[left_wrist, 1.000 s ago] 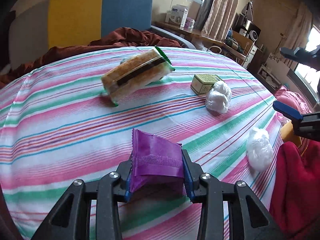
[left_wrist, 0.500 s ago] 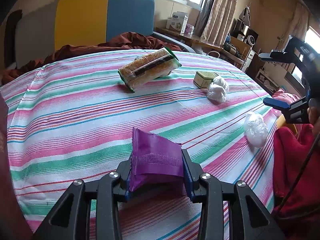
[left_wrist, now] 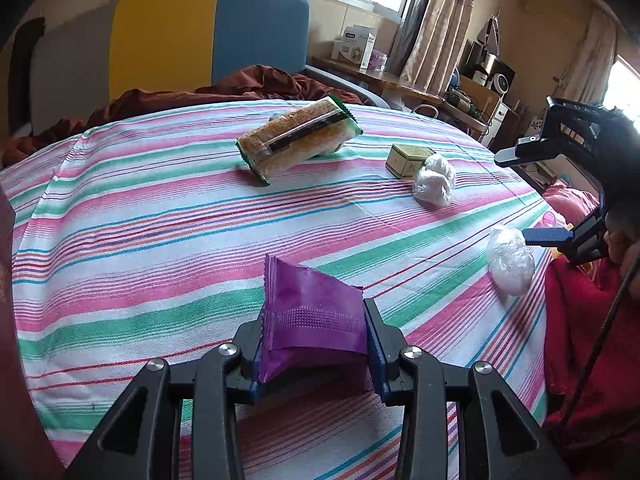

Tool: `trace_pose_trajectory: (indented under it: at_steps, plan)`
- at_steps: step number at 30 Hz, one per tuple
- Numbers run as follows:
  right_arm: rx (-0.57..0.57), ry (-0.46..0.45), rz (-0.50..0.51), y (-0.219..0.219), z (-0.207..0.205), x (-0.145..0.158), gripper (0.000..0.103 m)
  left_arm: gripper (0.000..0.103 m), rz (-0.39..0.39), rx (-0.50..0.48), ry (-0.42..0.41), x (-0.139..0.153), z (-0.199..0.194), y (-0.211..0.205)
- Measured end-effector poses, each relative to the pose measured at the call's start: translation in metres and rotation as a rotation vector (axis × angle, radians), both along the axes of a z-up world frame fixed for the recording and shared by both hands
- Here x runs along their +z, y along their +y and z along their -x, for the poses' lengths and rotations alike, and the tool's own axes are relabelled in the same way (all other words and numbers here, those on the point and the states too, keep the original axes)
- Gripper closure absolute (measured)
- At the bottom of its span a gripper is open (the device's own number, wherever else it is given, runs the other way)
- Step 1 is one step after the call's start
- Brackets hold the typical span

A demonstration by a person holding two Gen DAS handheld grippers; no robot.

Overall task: Organize objects
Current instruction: 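Grasp the clear plastic-wrapped bundle with the right tool, then carry the purple candy into the gold tray and open the left tool while the right tool holds the bundle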

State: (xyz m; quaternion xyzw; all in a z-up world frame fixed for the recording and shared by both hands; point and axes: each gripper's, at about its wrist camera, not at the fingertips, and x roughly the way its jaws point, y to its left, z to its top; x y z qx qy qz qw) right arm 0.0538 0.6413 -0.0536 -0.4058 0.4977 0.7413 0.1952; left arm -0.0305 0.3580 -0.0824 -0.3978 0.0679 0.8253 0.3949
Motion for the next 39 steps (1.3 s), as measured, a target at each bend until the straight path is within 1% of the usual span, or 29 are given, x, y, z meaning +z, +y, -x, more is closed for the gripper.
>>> trace_pose_trajectory:
  at_steps: [4,7,10,12,16,18,20,21,24,25,31,34,36,39]
  plan:
    - [0.022,-0.037,0.016,-0.001,0.004,-0.004,0.014,0.062,-0.001,0.0,-0.001,0.0,0.0,0.0]
    - [0.064,-0.094,0.017,-0.005,0.012,-0.008,0.014,0.062,-0.002,0.0,-0.002,0.0,0.0,0.0]
    - [0.129,-0.152,0.009,-0.011,0.022,-0.011,0.019,0.061,-0.003,-0.001,-0.004,0.0,0.0,-0.001]
    - [0.19,-0.185,-0.002,-0.018,0.031,-0.014,0.027,0.061,-0.004,0.0,-0.004,0.0,0.0,-0.001]
    - [0.287,-0.233,-0.059,-0.031,0.043,-0.013,0.036,0.061,-0.01,-0.001,-0.009,0.0,0.0,-0.002]
    - [0.318,-0.248,-0.106,-0.037,0.046,-0.011,0.048,0.061,-0.01,-0.001,-0.009,0.0,0.0,-0.002]
    - [0.359,-0.271,-0.156,-0.045,0.05,-0.008,0.058,0.061,-0.011,-0.001,-0.01,0.0,0.0,-0.002]
    - [0.383,-0.288,-0.18,-0.049,0.052,-0.008,0.065,0.061,-0.011,-0.001,-0.011,0.0,0.001,-0.002]
    - [0.452,-0.341,-0.263,-0.063,0.06,-0.008,0.067,0.061,-0.013,-0.001,-0.013,0.0,0.001,-0.003]
    - [0.465,-0.347,-0.268,-0.066,0.061,-0.009,0.068,0.061,-0.012,-0.001,-0.012,0.0,0.001,-0.003]
    - [0.467,-0.344,-0.266,-0.064,0.056,-0.008,0.068,0.063,-0.005,-0.002,-0.009,0.0,0.0,-0.003]
    - [0.467,-0.345,-0.263,-0.063,0.055,-0.009,0.069,0.064,0.019,-0.003,0.005,0.002,-0.002,-0.002]
    - [0.463,-0.336,-0.26,-0.062,0.052,-0.008,0.069,0.064,0.05,-0.001,0.021,0.005,-0.006,-0.003]
    - [0.462,-0.326,-0.256,-0.06,0.049,-0.007,0.069,0.064,0.075,0.007,0.036,0.011,-0.014,-0.011]
